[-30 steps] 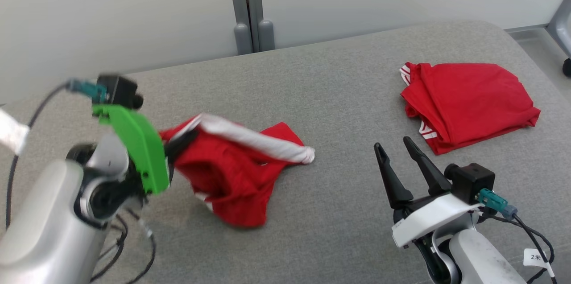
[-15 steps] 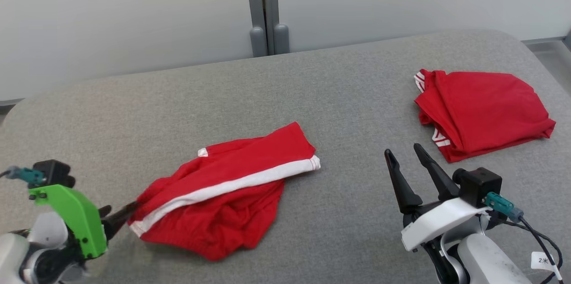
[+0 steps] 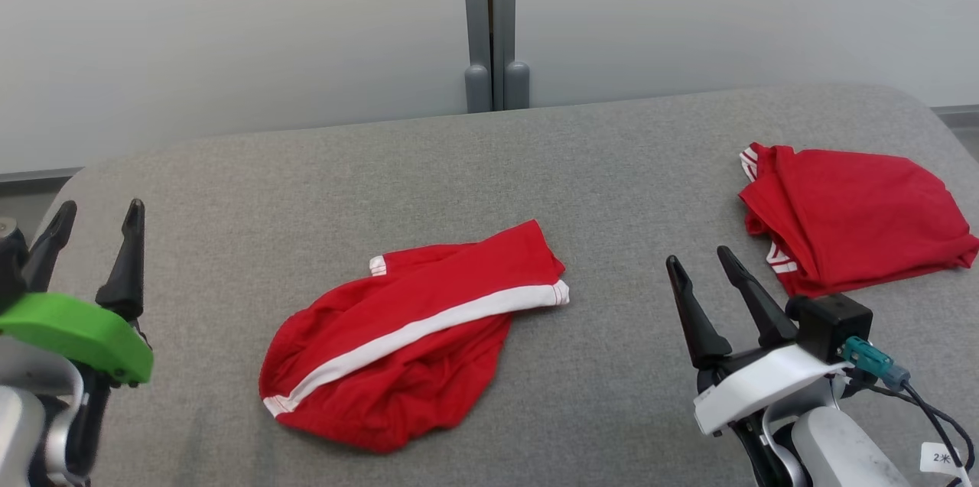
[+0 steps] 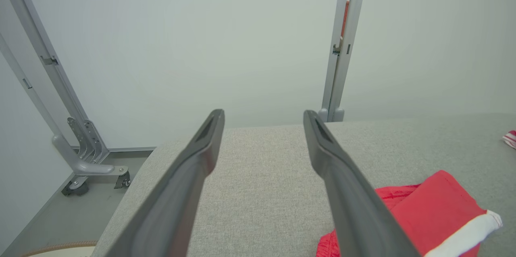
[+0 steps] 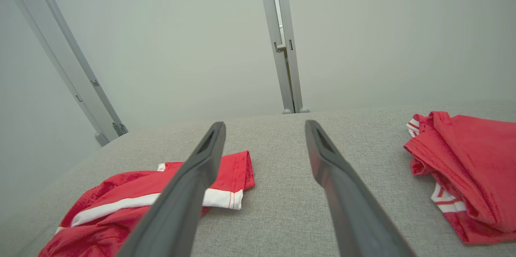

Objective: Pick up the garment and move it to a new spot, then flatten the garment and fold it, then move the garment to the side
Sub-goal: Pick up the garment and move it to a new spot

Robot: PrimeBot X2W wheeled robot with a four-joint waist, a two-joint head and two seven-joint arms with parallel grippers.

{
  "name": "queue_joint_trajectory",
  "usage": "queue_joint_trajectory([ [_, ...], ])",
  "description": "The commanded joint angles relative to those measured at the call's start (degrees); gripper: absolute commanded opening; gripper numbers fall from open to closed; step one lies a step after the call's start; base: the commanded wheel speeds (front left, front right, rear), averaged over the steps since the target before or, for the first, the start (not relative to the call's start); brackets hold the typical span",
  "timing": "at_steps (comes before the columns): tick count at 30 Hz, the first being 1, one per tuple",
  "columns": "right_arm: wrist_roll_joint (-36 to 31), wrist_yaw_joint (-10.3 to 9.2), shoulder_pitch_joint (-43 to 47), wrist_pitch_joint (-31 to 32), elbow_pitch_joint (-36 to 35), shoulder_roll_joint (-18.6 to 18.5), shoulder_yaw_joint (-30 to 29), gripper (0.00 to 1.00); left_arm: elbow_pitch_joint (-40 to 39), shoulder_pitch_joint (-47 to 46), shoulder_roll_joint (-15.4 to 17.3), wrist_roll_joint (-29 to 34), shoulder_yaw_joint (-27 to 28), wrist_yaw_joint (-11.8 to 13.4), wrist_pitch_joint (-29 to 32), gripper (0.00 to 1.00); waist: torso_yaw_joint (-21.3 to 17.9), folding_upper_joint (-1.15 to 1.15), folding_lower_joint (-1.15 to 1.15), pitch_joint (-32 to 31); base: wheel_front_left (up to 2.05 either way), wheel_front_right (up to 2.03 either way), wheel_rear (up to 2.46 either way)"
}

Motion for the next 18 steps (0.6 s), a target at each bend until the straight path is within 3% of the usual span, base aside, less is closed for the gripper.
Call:
queue_joint_trajectory([
  [1, -0.36, -0.03, 1.07, -0.14, -0.43, 0.08, -0.27, 1.0, -1.51, 2.92, -1.08, 1.43, 0.4, 1.79, -2.98, 1.0, -0.08, 0.0, 0.0, -0.01, 0.0, 0.0, 0.0],
  [4, -0.56, -0.03, 2.02, -0.14, -1.12, 0.19, -1.03, 1.0, -5.24, 7.94, -4.02, 3.91, 0.92, 5.81, -10.37, 1.0, -0.05, 0.0, 0.0, 0.21, 0.0, 0.0, 0.0],
  [9, -0.56, -0.03, 2.89, -0.14, -1.16, 0.48, -1.48, 1.0, -8.31, 15.8, -10.84, 8.22, 3.6, 10.22, -14.06, 1.0, -0.44, 0.0, 0.0, 0.71, 0.0, 0.0, 0.0],
  [13, -0.38, -0.03, 3.49, -0.14, -1.21, 0.23, -2.4, 1.0, -11.4, 20.77, -17.68, 13.85, 7.28, 8.22, -14.03, 1.0, 0.13, 0.0, 0.0, 1.1, 0.0, 0.0, 0.0],
  [18, -0.28, -0.03, 3.04, -0.14, -0.38, -0.87, -1.83, 1.0, -10.38, 22.06, -22.64, 17.99, 10.05, 3.96, -14.06, 1.0, 1.69, 0.0, 0.0, 0.91, 0.0, 0.0, 0.0],
])
